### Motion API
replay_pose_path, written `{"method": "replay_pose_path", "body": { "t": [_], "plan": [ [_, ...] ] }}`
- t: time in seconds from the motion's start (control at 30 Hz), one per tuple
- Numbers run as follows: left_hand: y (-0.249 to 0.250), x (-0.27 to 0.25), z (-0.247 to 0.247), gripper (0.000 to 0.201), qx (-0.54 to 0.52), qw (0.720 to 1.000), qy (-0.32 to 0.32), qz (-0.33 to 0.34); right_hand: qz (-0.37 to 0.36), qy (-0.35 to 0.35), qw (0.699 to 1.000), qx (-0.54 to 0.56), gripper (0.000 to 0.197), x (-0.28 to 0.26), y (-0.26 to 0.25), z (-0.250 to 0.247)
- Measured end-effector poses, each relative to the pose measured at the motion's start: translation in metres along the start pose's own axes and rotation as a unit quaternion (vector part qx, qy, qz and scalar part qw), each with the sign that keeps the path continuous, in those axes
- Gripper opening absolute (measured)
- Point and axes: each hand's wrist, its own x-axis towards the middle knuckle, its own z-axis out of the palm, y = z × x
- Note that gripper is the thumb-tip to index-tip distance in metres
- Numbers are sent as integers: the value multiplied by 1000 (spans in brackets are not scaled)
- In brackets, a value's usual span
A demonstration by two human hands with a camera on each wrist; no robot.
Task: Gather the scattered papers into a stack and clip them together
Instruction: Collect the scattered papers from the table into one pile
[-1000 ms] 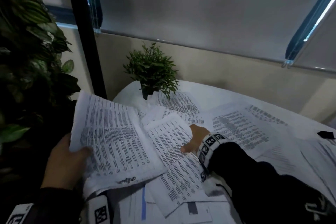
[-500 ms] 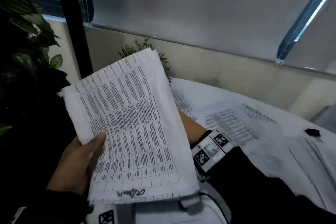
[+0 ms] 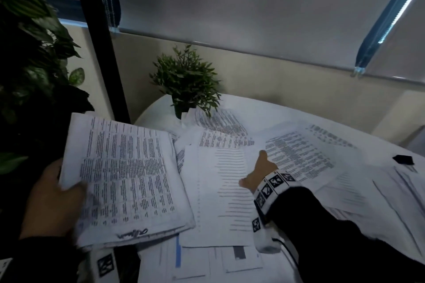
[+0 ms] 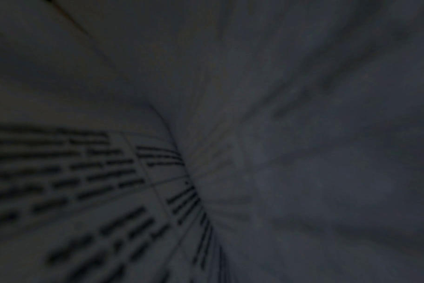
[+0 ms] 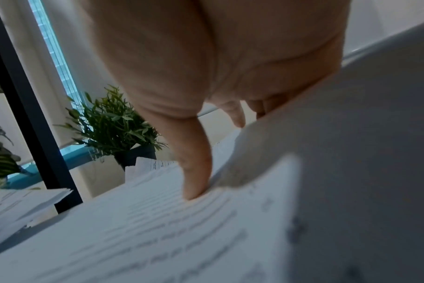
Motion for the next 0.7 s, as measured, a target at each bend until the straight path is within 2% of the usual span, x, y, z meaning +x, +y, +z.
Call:
{"method": "replay_pose_path", "body": {
  "t": [0.03, 0.07, 0.13, 0.2, 0.27, 0.33, 0.47, 0.6, 0.7],
  "plan": [
    [-3, -1, -3, 52, -11, 1000, -6, -18, 1, 21, 999, 24, 104, 0, 3, -2],
    [-29, 11, -3, 55, -35, 999, 12, -21, 0, 37, 998, 43, 102, -4, 7, -6],
    [-14, -2, -3, 51, -49, 998, 16, -25, -5, 85, 993, 79, 91, -8, 19, -16],
    [18, -17, 5, 49, -54, 998, 24, -22, -23, 138, 983, 117, 64, -12, 33, -23],
    [25, -19, 10, 45, -48, 999, 15, -13, -51, 183, 966, 173, 49, -12, 47, -25],
    [23, -16, 12, 40, -43, 998, 23, -28, -63, 195, 955, 212, 44, -13, 56, -27],
    [23, -17, 11, 39, -62, 997, 24, -32, -77, 178, 935, 299, 9, -20, 73, -33],
    [42, -24, 21, 34, -157, 986, -36, -37, -96, 178, 902, 381, 9, -27, 81, -40],
    [70, -44, 55, 23, -230, 969, -78, -43, -149, 131, 865, 462, 16, -39, 70, -40]
  ]
}}
